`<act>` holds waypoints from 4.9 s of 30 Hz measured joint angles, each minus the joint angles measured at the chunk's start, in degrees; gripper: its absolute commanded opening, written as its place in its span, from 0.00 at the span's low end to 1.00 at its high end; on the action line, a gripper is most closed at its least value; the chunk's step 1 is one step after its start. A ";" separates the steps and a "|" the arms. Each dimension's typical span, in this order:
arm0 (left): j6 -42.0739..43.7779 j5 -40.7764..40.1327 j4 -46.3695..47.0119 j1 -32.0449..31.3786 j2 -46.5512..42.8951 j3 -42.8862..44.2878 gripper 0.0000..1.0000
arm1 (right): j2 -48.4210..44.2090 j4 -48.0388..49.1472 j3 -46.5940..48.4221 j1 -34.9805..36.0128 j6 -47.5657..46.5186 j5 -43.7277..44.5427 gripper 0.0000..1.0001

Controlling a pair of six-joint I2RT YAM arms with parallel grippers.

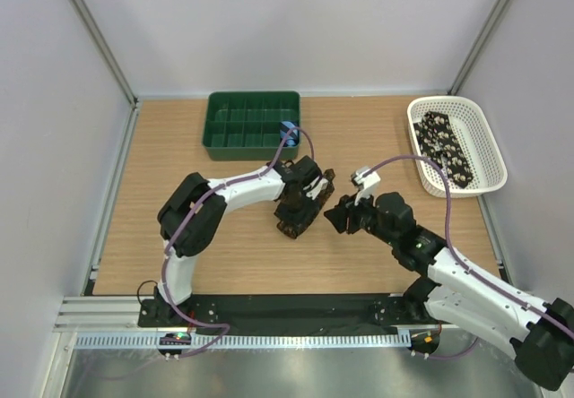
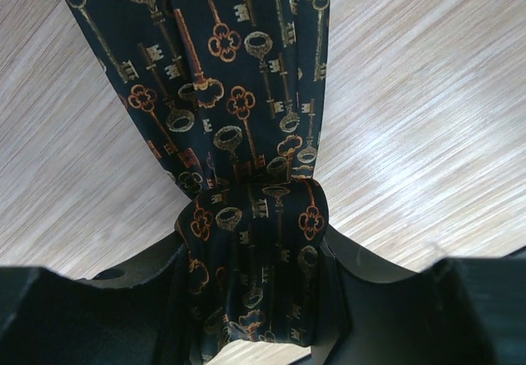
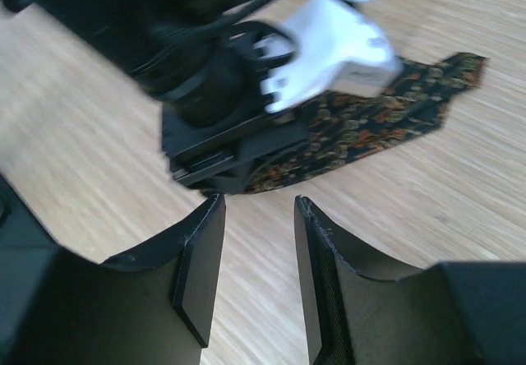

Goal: Roll the ties
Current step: Roll the tie

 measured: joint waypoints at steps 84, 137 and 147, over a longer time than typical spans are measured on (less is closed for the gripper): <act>1.64 3.10 -22.14 0.57 8.74 10.29 0.26 | 80.54 -34.01 53.86 45.88 -23.63 67.84 0.58; 4.70 4.59 -22.12 1.90 11.06 16.22 0.34 | 80.91 -34.14 53.57 44.35 -23.34 67.95 0.66; 6.21 4.17 -24.35 1.36 11.08 16.96 0.31 | 80.91 -33.83 53.27 44.24 -23.34 68.54 0.66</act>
